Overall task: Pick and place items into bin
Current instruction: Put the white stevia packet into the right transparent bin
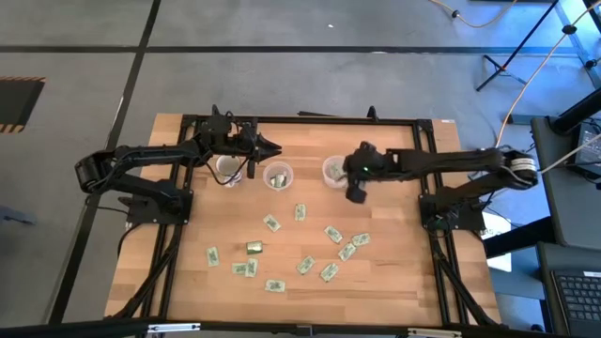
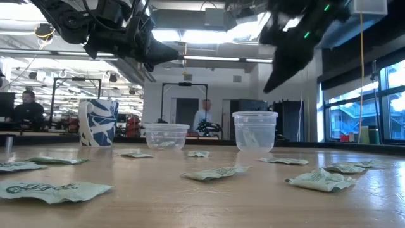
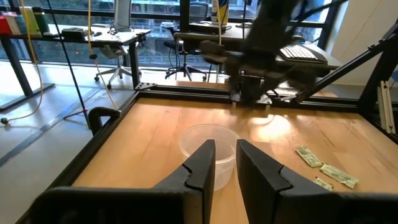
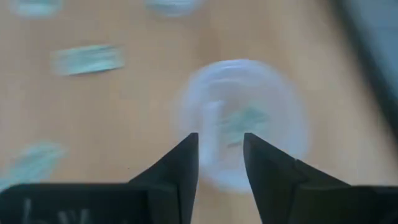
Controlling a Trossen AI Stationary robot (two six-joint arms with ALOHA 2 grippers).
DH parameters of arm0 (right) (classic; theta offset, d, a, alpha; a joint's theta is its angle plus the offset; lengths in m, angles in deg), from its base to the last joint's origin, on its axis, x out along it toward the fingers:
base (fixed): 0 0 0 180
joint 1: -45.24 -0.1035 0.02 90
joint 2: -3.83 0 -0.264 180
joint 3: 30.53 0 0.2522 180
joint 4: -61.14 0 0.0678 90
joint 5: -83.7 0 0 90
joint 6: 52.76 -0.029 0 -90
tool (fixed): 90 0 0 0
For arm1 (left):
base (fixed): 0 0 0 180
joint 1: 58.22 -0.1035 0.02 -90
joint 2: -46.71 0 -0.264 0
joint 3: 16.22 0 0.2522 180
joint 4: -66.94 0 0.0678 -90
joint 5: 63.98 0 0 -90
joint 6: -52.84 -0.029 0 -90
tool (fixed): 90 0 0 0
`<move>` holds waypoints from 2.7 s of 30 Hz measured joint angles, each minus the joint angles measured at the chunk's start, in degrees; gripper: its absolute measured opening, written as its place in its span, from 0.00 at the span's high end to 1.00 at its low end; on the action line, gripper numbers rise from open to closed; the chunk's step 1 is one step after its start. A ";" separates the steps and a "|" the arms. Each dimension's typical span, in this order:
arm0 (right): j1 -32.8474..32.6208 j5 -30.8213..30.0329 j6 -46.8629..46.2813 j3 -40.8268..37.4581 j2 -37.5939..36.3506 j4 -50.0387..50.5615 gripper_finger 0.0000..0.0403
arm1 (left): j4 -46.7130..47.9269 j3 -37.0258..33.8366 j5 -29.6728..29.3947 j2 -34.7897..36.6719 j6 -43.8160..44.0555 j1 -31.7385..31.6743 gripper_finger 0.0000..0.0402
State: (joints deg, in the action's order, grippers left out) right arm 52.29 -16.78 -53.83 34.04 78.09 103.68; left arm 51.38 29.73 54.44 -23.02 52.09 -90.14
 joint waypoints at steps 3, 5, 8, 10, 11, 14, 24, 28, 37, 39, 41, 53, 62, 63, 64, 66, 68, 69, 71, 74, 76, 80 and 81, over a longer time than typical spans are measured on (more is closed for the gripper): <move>-3.69 8.16 -0.58 0.36 -2.90 3.73 0.68 | 0.00 0.00 0.00 0.00 -0.01 -0.02 0.85; -6.69 8.97 -3.08 0.36 -3.36 6.17 0.68 | 0.00 0.00 0.00 0.00 0.00 0.00 0.85; -10.79 8.29 -8.73 0.36 -2.38 9.81 0.69 | 0.00 0.00 -0.01 0.00 -0.01 0.00 0.85; -13.33 8.06 -12.94 0.35 -0.77 11.23 0.71 | 0.00 0.00 0.00 0.00 -0.01 0.00 0.85; -14.45 7.95 -14.69 0.34 0.08 11.74 0.72 | 0.00 0.00 0.00 0.00 -0.01 -0.02 0.85; -17.82 7.97 -18.98 0.34 2.81 12.19 0.74 | -0.01 0.00 0.00 0.00 -0.01 0.00 0.85; -27.76 8.05 -34.98 0.30 10.03 16.34 0.78 | -0.01 0.00 0.00 0.00 -0.03 0.00 0.85; -30.03 7.71 -38.00 0.30 12.12 16.10 0.78 | 0.00 0.00 0.00 0.00 -0.03 0.00 0.85; -30.95 5.60 -38.95 0.30 18.99 16.04 0.78 | 0.00 0.00 0.00 0.00 -0.03 0.00 0.85; -30.95 5.60 -38.91 0.30 20.35 15.90 0.78 | -0.02 0.00 0.00 0.00 -0.03 0.00 0.85; -30.95 5.60 -38.89 0.30 21.48 15.68 0.78 | -0.01 0.00 -0.01 0.00 -0.03 0.00 0.85; -30.33 6.46 -37.41 0.50 23.79 15.39 0.78 | 0.00 0.00 0.00 0.00 -0.03 -0.01 0.85; -28.31 8.90 -35.92 0.39 23.90 15.29 0.90 | 0.00 0.00 0.00 0.00 -0.05 0.00 0.85; -28.16 8.89 -35.92 0.39 23.89 15.33 0.93 | 0.00 0.00 -0.01 0.00 -0.05 -0.01 0.85; -28.02 8.85 -35.92 0.39 23.88 15.42 0.95 | 0.00 0.00 0.00 0.00 -0.05 -0.01 0.85; -27.84 8.84 -35.92 0.38 23.90 15.51 0.98 | 0.00 0.00 0.00 0.00 -0.05 0.00 0.85; -27.82 8.84 -35.94 0.36 23.76 15.57 0.99 | 0.00 0.00 -0.01 0.00 -0.05 -0.02 0.85; -27.84 8.82 -36.00 0.35 23.29 15.66 0.99 | 0.00 0.00 -0.02 0.00 -0.05 0.00 0.85; -27.82 8.84 -36.20 0.16 22.11 16.14 0.99 | 0.00 0.00 0.00 0.00 -0.03 0.00 0.85; -27.60 8.24 -36.22 -0.09 18.39 17.50 1.00 | 0.00 0.00 -0.02 0.00 -0.04 -0.01 0.85; -27.14 7.13 -36.23 0.15 15.31 17.39 1.00 | 0.00 0.00 0.00 0.00 -0.03 -0.02 0.85; -25.24 2.64 -35.85 0.12 8.66 18.65 1.00 | 0.02 0.00 0.00 0.00 -0.03 0.00 0.85; -24.24 1.14 -35.79 0.15 7.14 19.10 1.00 | 0.00 0.00 0.00 0.00 -0.03 -0.01 0.85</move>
State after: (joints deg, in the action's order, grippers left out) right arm 28.05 -15.64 -89.63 34.19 85.23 122.79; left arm 51.38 29.73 54.44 -23.02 52.06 -90.15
